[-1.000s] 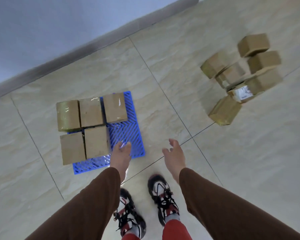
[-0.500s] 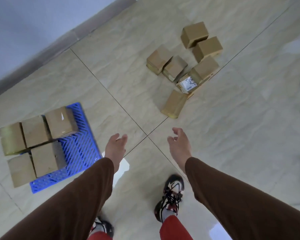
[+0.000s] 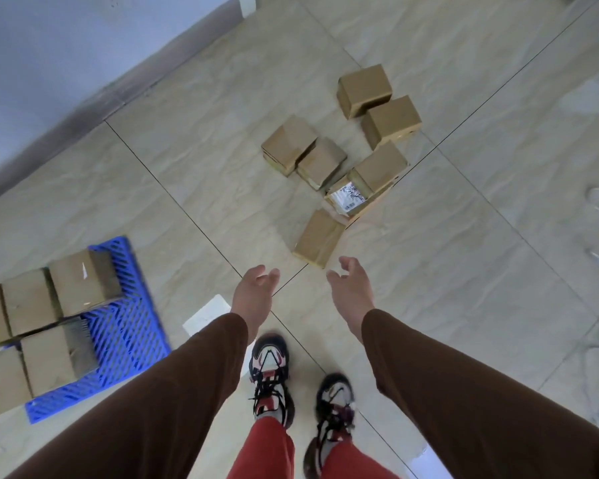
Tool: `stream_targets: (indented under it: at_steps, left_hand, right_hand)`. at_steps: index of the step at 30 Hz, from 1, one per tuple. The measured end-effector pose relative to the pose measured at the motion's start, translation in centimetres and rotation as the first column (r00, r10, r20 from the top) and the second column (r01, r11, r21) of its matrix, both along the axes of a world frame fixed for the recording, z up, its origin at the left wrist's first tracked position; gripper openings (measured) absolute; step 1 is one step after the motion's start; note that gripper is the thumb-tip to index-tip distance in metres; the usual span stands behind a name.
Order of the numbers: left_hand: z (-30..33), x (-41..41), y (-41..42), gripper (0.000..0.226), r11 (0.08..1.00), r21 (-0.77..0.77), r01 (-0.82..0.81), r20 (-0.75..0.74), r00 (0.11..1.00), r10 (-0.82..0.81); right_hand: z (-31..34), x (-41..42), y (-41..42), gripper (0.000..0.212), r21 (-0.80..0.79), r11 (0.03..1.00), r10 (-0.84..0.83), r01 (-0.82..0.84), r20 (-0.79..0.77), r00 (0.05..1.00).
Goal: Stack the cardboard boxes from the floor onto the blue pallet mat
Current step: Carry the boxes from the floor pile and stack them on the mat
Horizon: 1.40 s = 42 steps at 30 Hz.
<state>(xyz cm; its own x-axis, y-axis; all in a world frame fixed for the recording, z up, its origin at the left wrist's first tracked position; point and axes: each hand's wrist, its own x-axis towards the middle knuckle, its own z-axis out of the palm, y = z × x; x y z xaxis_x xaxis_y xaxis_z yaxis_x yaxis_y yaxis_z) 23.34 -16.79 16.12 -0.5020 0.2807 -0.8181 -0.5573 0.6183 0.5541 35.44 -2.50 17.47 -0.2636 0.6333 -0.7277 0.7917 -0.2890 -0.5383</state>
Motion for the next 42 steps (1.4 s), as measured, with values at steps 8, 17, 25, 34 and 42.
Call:
stream_targets:
  at_steps: [8, 17, 25, 34, 42]
  left_hand:
    - [-4.1, -1.9, 2.6, 0.057, 0.984, -0.163, 0.072, 0.004, 0.997, -0.072]
    - [-13.2, -4.1, 8.7, 0.070, 0.867, -0.410, 0.285, -0.346, 0.830, -0.437]
    - [-23.5, -2.9, 14.1, 0.062, 0.914, -0.249, 0.320, -0.188, 0.910, -0.370]
    - [-22.5, -1.6, 12.1, 0.054, 0.997, -0.075, -0.027, 0.059, 0.998, 0.031]
    - [-12.3, -4.2, 4.1, 0.045, 0.940, 0.037, -0.338, -0.042, 0.940, 0.340]
  right_hand:
    - [-4.9, 1.7, 6.9, 0.060, -0.082, 0.991, 0.113, -0.103, 0.123, 0.986]
    - [-14.0, 0.2, 13.7, 0.076, -0.005, 0.989, 0.144, -0.145, 0.165, 0.976]
    - [-22.9, -3.9, 10.7, 0.075, -0.279, 0.959, -0.002, 0.038, 0.128, 0.992]
    - [-21.5, -6.6, 9.3, 0.056, -0.388, 0.921, 0.044, -0.032, 0.021, 0.999]
    - [-12.4, -11.8, 3.6, 0.043, -0.243, 0.901, 0.304, -0.360, -0.237, 0.923]
